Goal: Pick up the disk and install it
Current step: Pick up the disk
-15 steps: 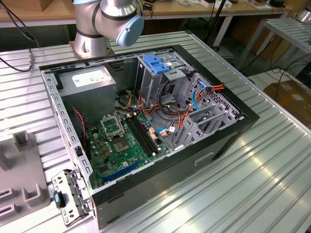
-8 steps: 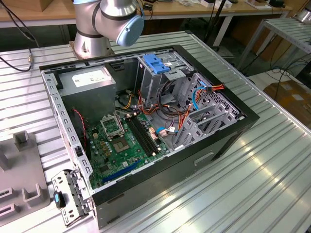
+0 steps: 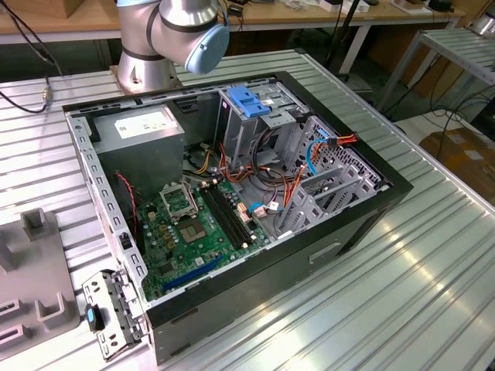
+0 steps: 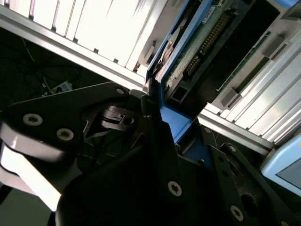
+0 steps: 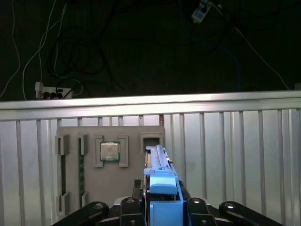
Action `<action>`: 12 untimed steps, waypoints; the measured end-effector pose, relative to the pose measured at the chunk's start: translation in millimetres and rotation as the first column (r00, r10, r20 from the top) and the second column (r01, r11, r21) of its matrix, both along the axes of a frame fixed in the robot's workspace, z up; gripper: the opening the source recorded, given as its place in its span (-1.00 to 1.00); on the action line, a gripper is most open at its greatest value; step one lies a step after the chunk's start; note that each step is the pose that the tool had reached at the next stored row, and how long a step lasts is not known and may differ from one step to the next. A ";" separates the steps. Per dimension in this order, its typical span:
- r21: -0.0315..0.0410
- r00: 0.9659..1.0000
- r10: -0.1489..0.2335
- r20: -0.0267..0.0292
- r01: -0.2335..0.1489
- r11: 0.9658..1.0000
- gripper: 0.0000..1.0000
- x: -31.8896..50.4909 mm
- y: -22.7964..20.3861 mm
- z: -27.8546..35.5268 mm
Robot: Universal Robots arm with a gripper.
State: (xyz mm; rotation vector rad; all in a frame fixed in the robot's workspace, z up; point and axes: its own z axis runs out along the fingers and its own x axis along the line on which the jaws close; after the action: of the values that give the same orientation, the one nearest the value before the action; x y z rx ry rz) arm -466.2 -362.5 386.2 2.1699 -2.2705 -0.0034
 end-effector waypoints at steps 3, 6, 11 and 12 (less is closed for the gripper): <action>0.001 1.000 0.000 0.000 0.000 1.000 -0.25 0.0 0.0 3.5; 0.001 1.000 0.000 0.000 0.000 1.000 -0.25 0.0 0.0 7.5; 0.001 1.000 0.000 0.000 0.000 1.000 -0.25 0.0 0.0 16.2; 0.001 1.000 0.000 0.000 0.000 1.000 -0.25 0.0 0.0 17.8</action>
State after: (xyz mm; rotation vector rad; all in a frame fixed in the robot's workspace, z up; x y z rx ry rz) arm -466.2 -362.5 404.0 2.1702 -2.2710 -0.0044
